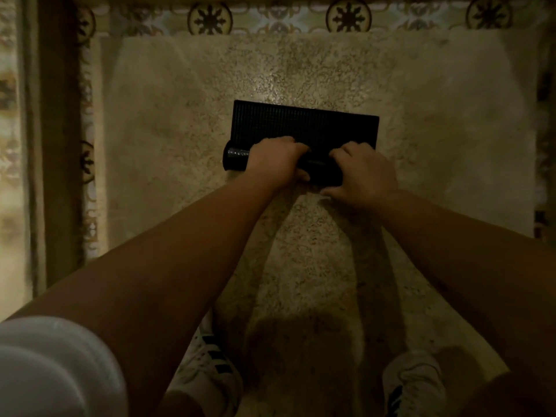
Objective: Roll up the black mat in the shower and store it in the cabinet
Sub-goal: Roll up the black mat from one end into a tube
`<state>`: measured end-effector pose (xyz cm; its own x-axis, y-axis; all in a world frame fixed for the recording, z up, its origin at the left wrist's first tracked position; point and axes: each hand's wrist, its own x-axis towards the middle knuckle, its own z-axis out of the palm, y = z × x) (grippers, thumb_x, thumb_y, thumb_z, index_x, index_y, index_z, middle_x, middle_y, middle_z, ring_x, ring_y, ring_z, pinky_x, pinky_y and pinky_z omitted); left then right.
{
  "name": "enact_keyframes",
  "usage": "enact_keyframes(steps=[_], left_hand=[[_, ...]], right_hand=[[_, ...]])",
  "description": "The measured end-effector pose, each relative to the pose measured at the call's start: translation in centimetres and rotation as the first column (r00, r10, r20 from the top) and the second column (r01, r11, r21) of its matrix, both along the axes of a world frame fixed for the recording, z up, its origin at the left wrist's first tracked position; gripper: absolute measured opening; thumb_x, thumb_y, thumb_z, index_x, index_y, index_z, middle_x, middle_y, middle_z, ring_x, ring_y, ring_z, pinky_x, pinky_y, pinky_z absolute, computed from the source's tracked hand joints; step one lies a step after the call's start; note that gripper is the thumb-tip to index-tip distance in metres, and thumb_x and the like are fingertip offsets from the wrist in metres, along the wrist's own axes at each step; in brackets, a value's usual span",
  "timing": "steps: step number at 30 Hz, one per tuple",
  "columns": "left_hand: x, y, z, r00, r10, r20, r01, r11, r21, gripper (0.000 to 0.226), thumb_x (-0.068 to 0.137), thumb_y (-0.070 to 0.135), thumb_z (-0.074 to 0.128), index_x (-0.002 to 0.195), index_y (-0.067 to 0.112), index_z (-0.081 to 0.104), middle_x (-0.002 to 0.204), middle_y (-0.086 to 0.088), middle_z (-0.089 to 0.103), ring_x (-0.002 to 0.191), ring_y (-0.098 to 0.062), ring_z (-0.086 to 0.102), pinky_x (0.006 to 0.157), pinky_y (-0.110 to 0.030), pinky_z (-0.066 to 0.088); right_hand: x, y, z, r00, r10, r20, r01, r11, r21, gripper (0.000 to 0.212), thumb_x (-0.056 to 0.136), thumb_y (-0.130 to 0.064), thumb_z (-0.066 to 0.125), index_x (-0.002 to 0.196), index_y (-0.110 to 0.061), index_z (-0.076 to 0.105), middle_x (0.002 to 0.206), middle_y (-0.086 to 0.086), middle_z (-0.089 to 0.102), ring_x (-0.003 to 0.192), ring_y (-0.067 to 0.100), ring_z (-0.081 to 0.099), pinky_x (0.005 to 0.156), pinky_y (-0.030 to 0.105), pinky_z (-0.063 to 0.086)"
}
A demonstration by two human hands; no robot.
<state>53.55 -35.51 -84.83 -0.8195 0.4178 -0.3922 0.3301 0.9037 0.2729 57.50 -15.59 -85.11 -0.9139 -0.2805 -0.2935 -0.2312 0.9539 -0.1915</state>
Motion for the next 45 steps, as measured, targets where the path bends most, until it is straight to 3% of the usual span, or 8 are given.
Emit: enact_keyframes(steps=[5, 8, 12, 22, 28, 35, 40, 45], left_hand=[[-0.5, 0.2, -0.1, 1.000, 0.026, 0.007, -0.026, 0.996, 0.089, 0.058, 0.072, 0.046, 0.075, 0.117, 0.018, 0.052, 0.109, -0.010, 0.064, 0.099, -0.032, 0.060, 0.078, -0.042, 0.046], [0.9, -1.0, -0.9, 0.993, -0.067, -0.102, 0.078, 0.992, 0.100, 0.067, 0.068, 0.048, 0.076, 0.122, 0.018, 0.052, 0.126, -0.012, 0.051, 0.114, -0.032, 0.047, 0.095, -0.047, 0.037], [1.3, -0.3, -1.0, 0.963, -0.107, -0.246, 0.102, 0.994, -0.030, 0.057, 0.071, 0.044, 0.072, 0.116, 0.018, 0.051, 0.114, -0.011, 0.055, 0.102, -0.033, 0.050, 0.089, -0.045, 0.036], [3.7, -0.1, -0.9, 0.987, -0.046, -0.156, 0.047, 0.999, 0.006, 0.056, 0.072, 0.054, 0.070, 0.110, 0.015, 0.055, 0.103, -0.010, 0.061, 0.092, -0.032, 0.059, 0.080, -0.041, 0.043], [1.9, 0.1, -0.7, 0.999, 0.052, -0.004, -0.052, 0.995, 0.082, 0.060, 0.067, 0.055, 0.075, 0.104, 0.014, 0.051, 0.099, -0.011, 0.066, 0.087, -0.031, 0.062, 0.074, -0.039, 0.047], [1.8, 0.1, -1.1, 0.994, 0.005, -0.111, 0.000, 0.999, 0.043, 0.062, 0.069, 0.046, 0.076, 0.115, 0.009, 0.055, 0.116, -0.016, 0.053, 0.103, -0.034, 0.051, 0.086, -0.044, 0.042], [0.3, -0.3, -0.9, 0.995, -0.043, -0.086, 0.044, 0.999, 0.014, 0.062, 0.074, 0.042, 0.074, 0.122, 0.009, 0.054, 0.113, -0.014, 0.062, 0.101, -0.034, 0.057, 0.085, -0.043, 0.044], [-1.9, 0.0, 0.2, 0.996, -0.011, 0.091, 0.010, 1.000, 0.009, 0.054, 0.073, 0.041, 0.077, 0.117, 0.015, 0.061, 0.108, -0.011, 0.066, 0.098, -0.031, 0.060, 0.074, -0.035, 0.042]], right_hand=[[-0.2, -1.0, -0.2, 0.998, 0.063, -0.031, -0.060, 0.994, 0.096, 0.049, 0.069, -0.033, 0.077, 0.105, -0.013, 0.052, 0.101, 0.011, 0.056, 0.086, 0.031, 0.055, 0.056, 0.034, 0.035], [-0.7, -0.6, -0.3, 0.999, 0.033, 0.029, -0.035, 0.997, 0.065, 0.047, 0.071, -0.040, 0.075, 0.104, -0.015, 0.054, 0.100, 0.010, 0.055, 0.086, 0.031, 0.056, 0.058, 0.035, 0.040], [-2.3, 0.0, -0.1, 0.991, -0.008, 0.135, 0.009, 1.000, -0.005, 0.061, 0.065, -0.060, 0.065, 0.111, -0.020, 0.062, 0.102, 0.007, 0.057, 0.087, 0.029, 0.059, 0.066, 0.036, 0.045], [-2.9, 1.0, -0.2, 0.921, 0.016, 0.389, -0.003, 0.999, -0.034, 0.085, 0.059, -0.059, 0.079, 0.131, -0.022, 0.051, 0.119, 0.006, 0.064, 0.104, 0.026, 0.059, 0.081, 0.036, 0.051], [1.3, 0.6, -0.8, 0.996, 0.060, 0.058, -0.063, 0.997, 0.052, 0.077, 0.068, -0.046, 0.078, 0.131, -0.014, 0.048, 0.120, 0.014, 0.051, 0.106, 0.033, 0.048, 0.083, 0.044, 0.046], [-2.6, 1.5, -0.1, 0.980, -0.040, 0.193, 0.046, 0.998, -0.030, 0.070, 0.060, -0.046, 0.084, 0.114, -0.015, 0.052, 0.105, 0.010, 0.065, 0.089, 0.031, 0.062, 0.064, 0.030, 0.038], [-3.7, 2.3, 0.4, 0.941, -0.088, 0.326, 0.142, 0.979, -0.145, 0.067, 0.066, -0.047, 0.082, 0.123, -0.023, 0.057, 0.122, 0.009, 0.061, 0.112, 0.030, 0.054, 0.083, 0.034, 0.040], [-0.7, 1.7, 0.3, 0.999, -0.045, 0.019, 0.044, 0.997, 0.066, 0.086, 0.071, -0.057, 0.072, 0.140, -0.018, 0.038, 0.134, 0.014, 0.046, 0.120, 0.036, 0.042, 0.098, 0.051, 0.032]])
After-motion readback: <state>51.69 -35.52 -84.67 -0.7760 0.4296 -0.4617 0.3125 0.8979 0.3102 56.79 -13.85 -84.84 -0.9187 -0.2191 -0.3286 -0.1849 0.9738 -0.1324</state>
